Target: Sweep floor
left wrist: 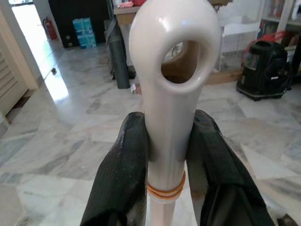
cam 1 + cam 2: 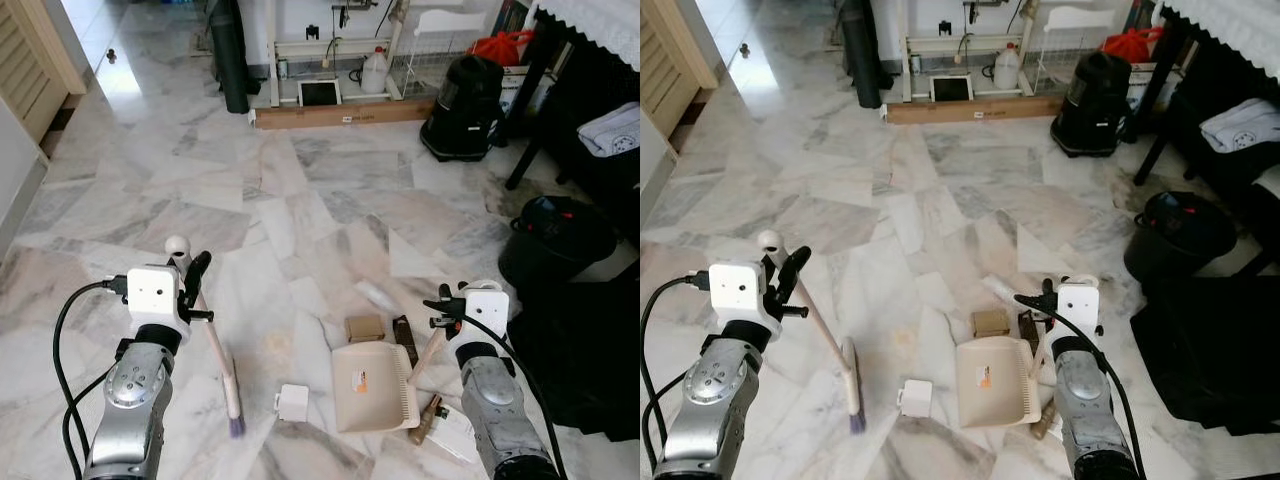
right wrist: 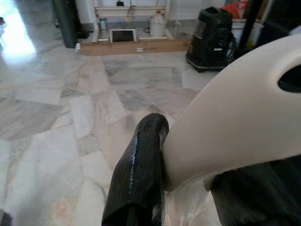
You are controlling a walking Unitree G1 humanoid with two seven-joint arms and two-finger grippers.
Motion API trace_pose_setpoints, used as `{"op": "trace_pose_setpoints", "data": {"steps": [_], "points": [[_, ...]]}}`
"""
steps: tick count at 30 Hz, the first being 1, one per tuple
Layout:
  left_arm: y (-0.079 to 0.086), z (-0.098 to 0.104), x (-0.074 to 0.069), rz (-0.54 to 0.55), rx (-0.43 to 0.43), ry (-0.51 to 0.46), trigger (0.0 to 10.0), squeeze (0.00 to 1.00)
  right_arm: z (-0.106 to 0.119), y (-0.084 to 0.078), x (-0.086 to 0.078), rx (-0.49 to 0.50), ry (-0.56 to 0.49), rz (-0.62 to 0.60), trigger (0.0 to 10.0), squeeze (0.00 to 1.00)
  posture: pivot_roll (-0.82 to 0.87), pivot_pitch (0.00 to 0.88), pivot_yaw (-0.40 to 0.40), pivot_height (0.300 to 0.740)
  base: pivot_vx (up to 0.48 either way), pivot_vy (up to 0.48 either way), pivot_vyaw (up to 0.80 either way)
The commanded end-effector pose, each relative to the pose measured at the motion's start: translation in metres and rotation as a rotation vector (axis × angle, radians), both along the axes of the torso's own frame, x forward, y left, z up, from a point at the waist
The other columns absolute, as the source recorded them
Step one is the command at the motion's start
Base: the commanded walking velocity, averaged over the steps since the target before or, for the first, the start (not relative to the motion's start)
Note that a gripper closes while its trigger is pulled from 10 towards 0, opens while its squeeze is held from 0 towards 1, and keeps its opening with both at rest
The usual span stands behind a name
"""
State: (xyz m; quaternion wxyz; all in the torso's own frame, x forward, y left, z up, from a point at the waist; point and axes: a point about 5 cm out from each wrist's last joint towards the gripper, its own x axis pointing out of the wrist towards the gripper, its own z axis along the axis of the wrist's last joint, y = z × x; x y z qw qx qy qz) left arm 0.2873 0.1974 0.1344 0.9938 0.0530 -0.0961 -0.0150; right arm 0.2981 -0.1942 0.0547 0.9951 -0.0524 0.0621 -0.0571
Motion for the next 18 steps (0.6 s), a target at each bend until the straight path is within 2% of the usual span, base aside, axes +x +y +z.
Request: {"op": "trace_pose_setpoints", "data": {"steps": [1, 9, 18], "points": [[-0.001, 0.005, 0.004, -0.021, 0.022, -0.032, 10.0, 0.00, -0.004, -0.008, -0.004, -0.018, 0.021, -0.036, 10.0, 0.00, -0.02, 0.125, 0.008, 0.740, 0.000, 0.000, 0.00], [-0.008, 0.003, 0.018, -0.094, 0.017, -0.024, 10.0, 0.00, -0.010, -0.011, -0.013, 0.009, 0.062, -0.098, 10.0, 0.00, -0.04, 0.146, 0.007, 0.740, 0.000, 0.000, 0.00], [-0.011, -0.004, 0.019, -0.126, 0.014, -0.002, 10.0, 0.00, -0.020, -0.004, -0.014, 0.069, 0.120, -0.109, 10.0, 0.00, -0.03, 0.168, -0.001, 0.740, 0.000, 0.000, 0.00]]}}
